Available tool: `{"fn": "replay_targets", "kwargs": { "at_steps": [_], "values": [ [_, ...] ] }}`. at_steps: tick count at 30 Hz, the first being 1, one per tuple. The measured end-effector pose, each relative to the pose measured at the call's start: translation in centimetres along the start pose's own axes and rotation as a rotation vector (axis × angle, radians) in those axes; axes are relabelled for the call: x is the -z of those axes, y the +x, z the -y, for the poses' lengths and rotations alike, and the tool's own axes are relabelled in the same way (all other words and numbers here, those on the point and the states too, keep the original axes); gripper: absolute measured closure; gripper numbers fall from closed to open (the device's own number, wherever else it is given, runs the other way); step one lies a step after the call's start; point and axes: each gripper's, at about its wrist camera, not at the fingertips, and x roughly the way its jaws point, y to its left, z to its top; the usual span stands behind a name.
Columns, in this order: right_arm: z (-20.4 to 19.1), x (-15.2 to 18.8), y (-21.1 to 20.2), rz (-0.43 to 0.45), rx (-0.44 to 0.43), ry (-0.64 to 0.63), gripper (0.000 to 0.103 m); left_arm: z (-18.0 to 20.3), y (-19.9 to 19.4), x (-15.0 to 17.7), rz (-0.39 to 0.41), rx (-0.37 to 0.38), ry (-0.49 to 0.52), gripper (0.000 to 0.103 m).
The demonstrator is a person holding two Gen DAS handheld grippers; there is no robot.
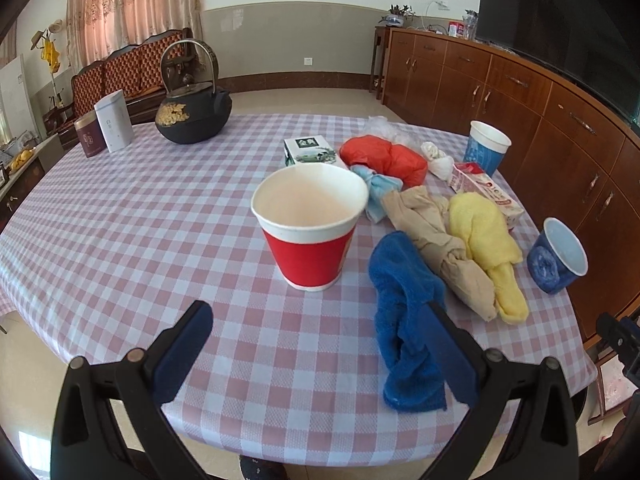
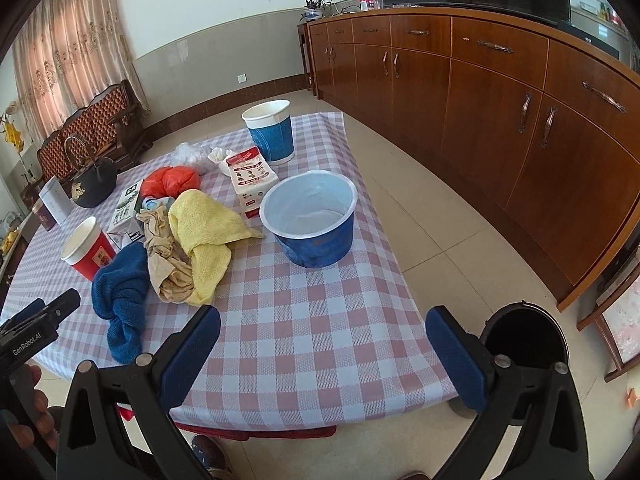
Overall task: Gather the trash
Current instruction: 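Grasp the red-and-white paper cup with the left tool while the right tool grasps the blue-and-white cup, then carry both cups over the black trash bin with both tools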
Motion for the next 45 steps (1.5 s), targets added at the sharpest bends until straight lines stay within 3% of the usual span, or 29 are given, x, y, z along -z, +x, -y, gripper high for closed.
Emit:
{"fn": "replay_targets", "kwargs": {
  "at_steps": [16,22,27,29,31,45],
  "values": [
    [-1.3,-3.2,7.4,-0.032,0.041,-0.058,0.0,-0.5,5.4,-2.7,-0.011,0.012,-0.003,0.001],
    [-1.6,-4.2,9.3,-0.024,0.058,-0.075,0.0,-0.4,6.4,-3.4,-0.01,0.034,-0.002,0.015],
    [-1.6,-5.0,10.9,-0.024,0.057,-0.074,0.0,-0.1,7.2,-3.6,-0.023,0.061,0.006,0.035],
    [-1.4,-5.2,11.2,-0.02,0.038,-0.058,0.007,-0.1,7.3,-3.6,-0.019,0.064,0.007,0.039],
    [-1.3,-5.2,11.6,-0.043,0.012,-0.051,0.025,-0.2,7.1,-3.6,-0.008,0.065,0.001,0.039],
    [-1.7,-5.2,8.7,0.0,-0.05,-0.064,0.026,-1.3,4.2,-4.0,0.052,0.086,-0.027,0.043]
  ]
}}
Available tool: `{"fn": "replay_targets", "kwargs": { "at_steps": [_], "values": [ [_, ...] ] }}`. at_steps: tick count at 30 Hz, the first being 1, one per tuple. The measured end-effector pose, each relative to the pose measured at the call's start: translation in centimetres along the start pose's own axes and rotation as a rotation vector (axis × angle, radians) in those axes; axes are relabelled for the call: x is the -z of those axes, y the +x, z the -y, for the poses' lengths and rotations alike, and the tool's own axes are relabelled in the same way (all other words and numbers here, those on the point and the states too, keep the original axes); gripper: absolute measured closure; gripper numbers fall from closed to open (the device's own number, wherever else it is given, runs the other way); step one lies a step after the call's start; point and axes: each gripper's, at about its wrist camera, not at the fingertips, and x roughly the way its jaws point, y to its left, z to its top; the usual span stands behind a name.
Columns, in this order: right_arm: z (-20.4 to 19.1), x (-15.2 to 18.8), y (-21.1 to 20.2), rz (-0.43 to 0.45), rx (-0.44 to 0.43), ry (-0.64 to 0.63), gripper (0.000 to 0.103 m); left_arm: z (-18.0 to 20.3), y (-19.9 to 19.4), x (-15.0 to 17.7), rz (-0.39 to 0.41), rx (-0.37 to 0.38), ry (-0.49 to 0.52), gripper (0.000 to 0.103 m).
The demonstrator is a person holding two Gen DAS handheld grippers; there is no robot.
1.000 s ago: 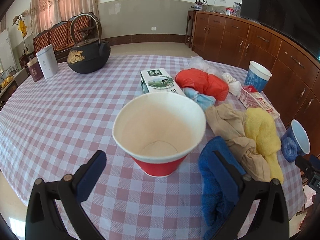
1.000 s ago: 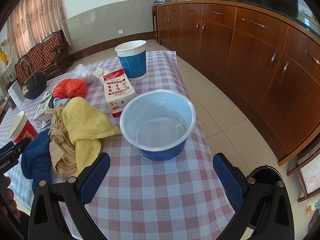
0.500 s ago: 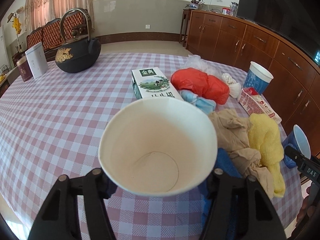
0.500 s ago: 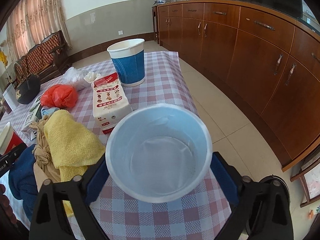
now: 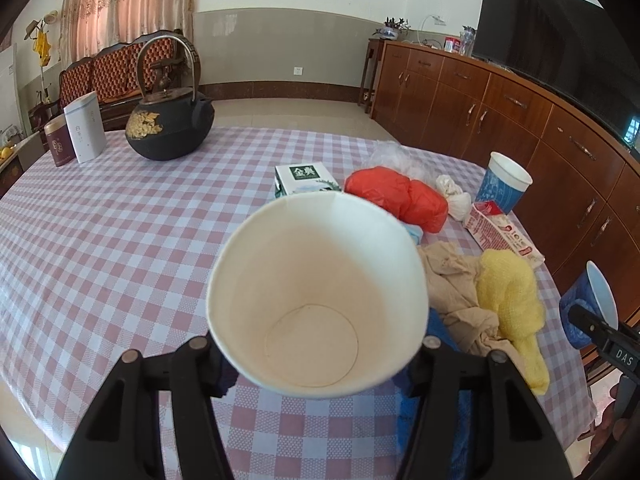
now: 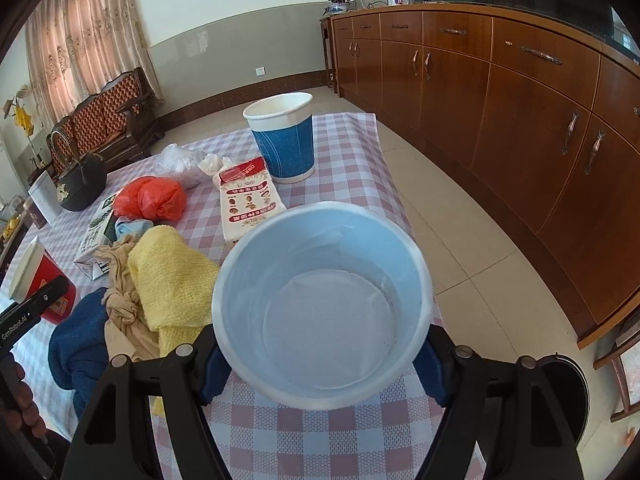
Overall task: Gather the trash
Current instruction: 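Carry both cups over the black trash bin with both tools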
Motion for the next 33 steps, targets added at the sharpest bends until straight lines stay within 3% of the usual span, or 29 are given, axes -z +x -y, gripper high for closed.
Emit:
{"fn": "replay_targets", "kwargs": {
  "at_steps": [6,14,25,33],
  "values": [
    [0.9,0.6,-3.5,0.029,-0.023,0.017,0.026,1.7,-3.4,0.2,-0.001,0.036,0.031,0.043],
    [5.6,3.3,-8.5,0.052,-0.008,0.097,0.026,8.5,-7.2,2.0,-0.006,0.159,0.132,0.043],
    [16.9,8.9,-13.7,0.064,0.125,0.288,0.026,24.0,-7.7,6.6,-0.134,0.436,0.325,0.043],
    [27.5,14.9,-14.1,-0.026,0.235,0.477,0.026,35.5,-4.9,11.7,-0.278,0.566,0.424,0.043]
  ]
}}
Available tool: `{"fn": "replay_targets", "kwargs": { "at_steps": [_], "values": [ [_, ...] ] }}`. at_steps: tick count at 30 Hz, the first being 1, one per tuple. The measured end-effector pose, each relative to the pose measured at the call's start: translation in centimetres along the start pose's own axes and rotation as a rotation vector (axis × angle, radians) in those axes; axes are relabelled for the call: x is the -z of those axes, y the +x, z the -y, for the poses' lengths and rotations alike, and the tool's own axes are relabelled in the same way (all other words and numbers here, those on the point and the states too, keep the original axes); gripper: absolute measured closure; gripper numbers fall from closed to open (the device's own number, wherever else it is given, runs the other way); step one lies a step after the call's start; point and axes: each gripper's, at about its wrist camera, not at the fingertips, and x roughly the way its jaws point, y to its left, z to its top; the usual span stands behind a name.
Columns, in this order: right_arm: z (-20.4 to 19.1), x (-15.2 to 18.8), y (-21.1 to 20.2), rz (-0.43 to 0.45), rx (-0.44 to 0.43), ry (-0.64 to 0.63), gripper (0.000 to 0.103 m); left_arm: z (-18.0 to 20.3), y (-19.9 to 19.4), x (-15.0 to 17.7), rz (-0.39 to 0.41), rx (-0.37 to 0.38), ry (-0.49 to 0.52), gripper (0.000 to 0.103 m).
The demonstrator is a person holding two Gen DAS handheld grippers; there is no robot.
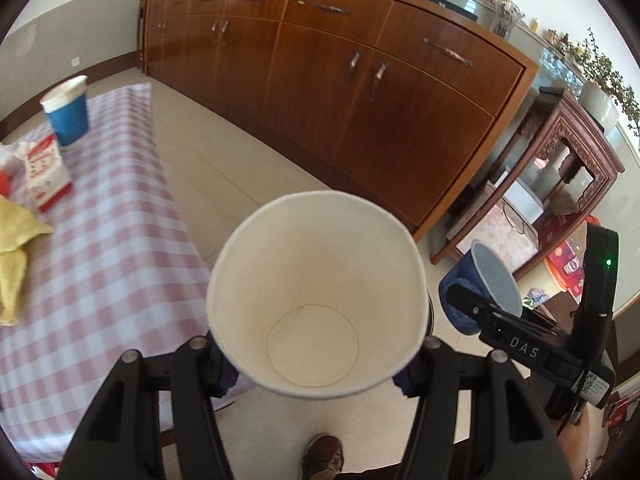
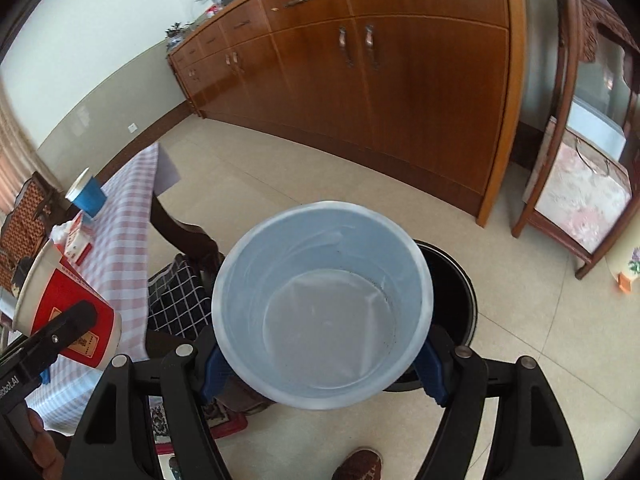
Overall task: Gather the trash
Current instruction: 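Carry both cups over the black trash bin with both tools, then open both tools to drop the cups into the black bin, then move both tools back to the table toward the cartons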
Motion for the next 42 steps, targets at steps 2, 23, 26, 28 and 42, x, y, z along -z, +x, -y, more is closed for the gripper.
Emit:
{"fn": "replay_targets", "kwargs": {
  "at_steps": [2,23,26,28,42],
  "values": [
    [2.6,0.1,0.8,-0.02,0.03,0.028,0.026,1.9,2.0,0.0,-0.027,0.017,0.014,0.043],
    [13.0,-1.1,14.1,-0.301,0.153,0.162,0.021,6.0,19.1,0.6,-0.339,0.112,-0.038,0.027],
    [13.7,-1.4,14.1,-0.295,0.167,0.199,0.017,4.9,19.4,0.5,-0.34,0.126,-0.072,0.022],
    [14.0,-1.6,13.9,-0.28,0.164,0.21,0.017,4.5,19.2,0.2,-0.33,0.107,-0.073,0.022],
    [12.1,-2.4,9.1,-0.141,0.182,0.186,0.017,4.0,9.0,-1.7,-0.111,-0.105,0.011,0.022]
  ]
}}
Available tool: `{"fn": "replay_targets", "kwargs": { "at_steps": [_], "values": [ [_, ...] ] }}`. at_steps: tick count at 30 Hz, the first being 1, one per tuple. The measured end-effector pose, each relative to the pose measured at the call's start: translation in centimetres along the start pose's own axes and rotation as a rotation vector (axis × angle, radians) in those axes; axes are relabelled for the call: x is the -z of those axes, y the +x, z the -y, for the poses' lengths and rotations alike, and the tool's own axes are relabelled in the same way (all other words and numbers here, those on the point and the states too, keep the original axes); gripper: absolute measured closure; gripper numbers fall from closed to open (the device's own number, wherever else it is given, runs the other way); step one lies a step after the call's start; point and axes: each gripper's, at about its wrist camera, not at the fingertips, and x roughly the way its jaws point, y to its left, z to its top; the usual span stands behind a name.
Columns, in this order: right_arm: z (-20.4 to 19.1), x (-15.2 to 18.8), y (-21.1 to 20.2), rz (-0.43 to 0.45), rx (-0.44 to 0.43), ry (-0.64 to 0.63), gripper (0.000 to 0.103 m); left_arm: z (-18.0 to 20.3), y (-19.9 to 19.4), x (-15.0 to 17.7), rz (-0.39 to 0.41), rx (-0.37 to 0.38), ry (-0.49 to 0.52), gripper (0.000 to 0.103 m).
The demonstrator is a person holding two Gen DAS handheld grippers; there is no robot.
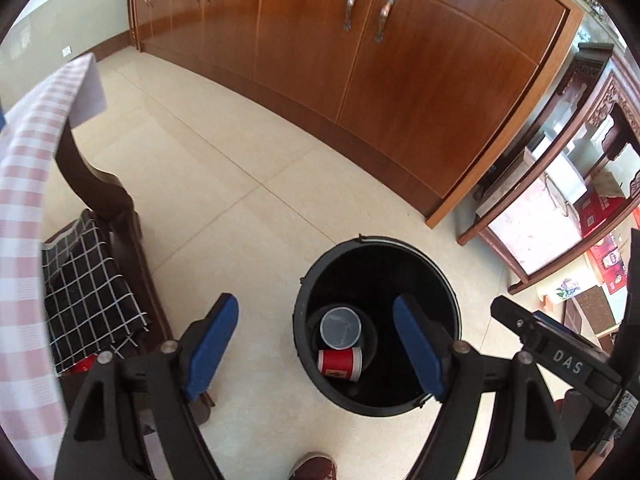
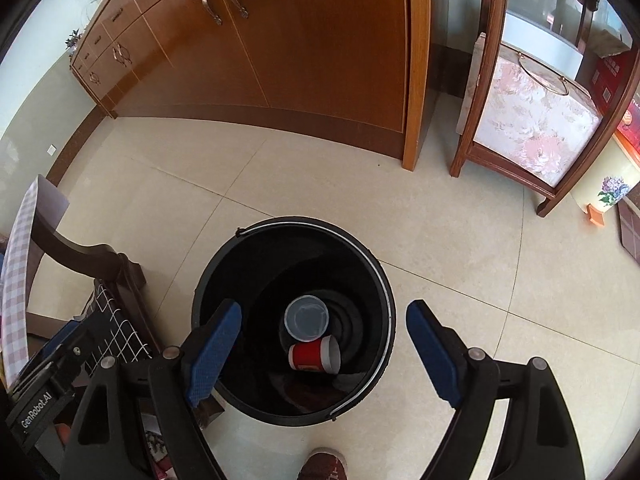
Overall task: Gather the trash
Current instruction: 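Move both tools back to the table toward the cartons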
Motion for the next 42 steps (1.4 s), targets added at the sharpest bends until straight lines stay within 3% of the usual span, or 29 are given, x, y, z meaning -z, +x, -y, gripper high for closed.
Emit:
{"fn": "replay_targets", "kwargs": {
  "at_steps": [6,19,33,42],
  "values": [
    [-3.2,1.4,-5.0,0.099,-0.018,-0.069,0.017,-1.6,-4.8,0.0,0.075,-0.024,-0.013,0.022],
    [-11.6,5.4,-14.8,0.212,-0.203,-0.203,0.017,-8.7,-14.2,3.0,0.215,-0.109,-0.1,0.022],
    [-22.7,10.6,-19.9,0.248,-0.393,-0.396,0.017,-17.3,-22.4,7.6,0.308,-0.242,-0.23,0.022],
    [-28.5,13.3,-22.1,0.265,-0.462,-0.509,0.017,-22.9,-25.5,10.2,0.337,-0.307,-0.337,0.022]
  ]
}}
